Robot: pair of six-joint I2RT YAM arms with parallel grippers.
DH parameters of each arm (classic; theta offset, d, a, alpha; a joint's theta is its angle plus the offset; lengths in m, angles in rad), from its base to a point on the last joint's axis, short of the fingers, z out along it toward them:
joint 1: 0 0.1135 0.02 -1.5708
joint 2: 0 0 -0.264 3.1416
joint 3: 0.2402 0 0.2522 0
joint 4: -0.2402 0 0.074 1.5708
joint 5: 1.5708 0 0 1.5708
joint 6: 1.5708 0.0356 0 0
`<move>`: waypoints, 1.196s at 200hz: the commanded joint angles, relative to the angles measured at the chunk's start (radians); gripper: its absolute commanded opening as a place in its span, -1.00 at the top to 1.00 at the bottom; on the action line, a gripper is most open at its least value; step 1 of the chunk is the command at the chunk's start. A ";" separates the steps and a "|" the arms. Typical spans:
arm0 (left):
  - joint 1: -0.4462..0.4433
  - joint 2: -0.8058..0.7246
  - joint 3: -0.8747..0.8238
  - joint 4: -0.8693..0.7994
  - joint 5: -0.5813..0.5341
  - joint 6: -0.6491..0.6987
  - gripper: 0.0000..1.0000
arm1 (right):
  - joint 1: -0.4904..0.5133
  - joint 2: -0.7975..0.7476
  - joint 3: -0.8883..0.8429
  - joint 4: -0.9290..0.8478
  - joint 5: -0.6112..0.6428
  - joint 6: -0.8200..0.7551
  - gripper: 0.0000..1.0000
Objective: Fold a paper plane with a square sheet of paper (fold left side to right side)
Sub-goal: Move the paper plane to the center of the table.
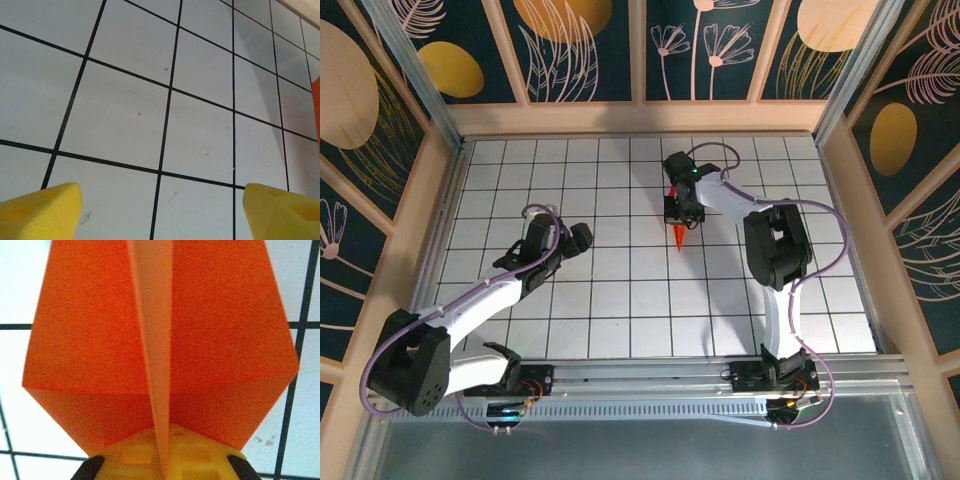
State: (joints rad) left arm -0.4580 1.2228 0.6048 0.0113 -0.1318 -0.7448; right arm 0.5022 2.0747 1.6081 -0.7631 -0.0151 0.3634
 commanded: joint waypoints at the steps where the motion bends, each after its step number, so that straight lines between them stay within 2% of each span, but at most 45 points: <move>1: 0.005 -0.021 0.010 0.009 0.007 0.010 -0.67 | -0.005 0.049 0.046 -0.070 0.027 -0.032 0.96; 74: 0.006 -0.035 0.014 -0.011 0.003 0.022 -0.67 | -0.011 0.137 0.128 -0.081 0.021 -0.034 0.91; 148: 0.005 -0.052 0.010 -0.027 -0.011 0.025 -0.67 | -0.011 0.147 0.107 -0.049 0.021 -0.022 0.63; 239: 0.005 -0.062 0.007 -0.040 -0.029 0.029 -0.68 | -0.011 0.125 0.050 -0.004 0.046 0.011 0.17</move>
State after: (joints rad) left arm -0.4580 1.1770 0.6048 -0.0055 -0.1417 -0.7334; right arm 0.4973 2.2017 1.6901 -0.7731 -0.0078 0.3557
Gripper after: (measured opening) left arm 0.839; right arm 0.390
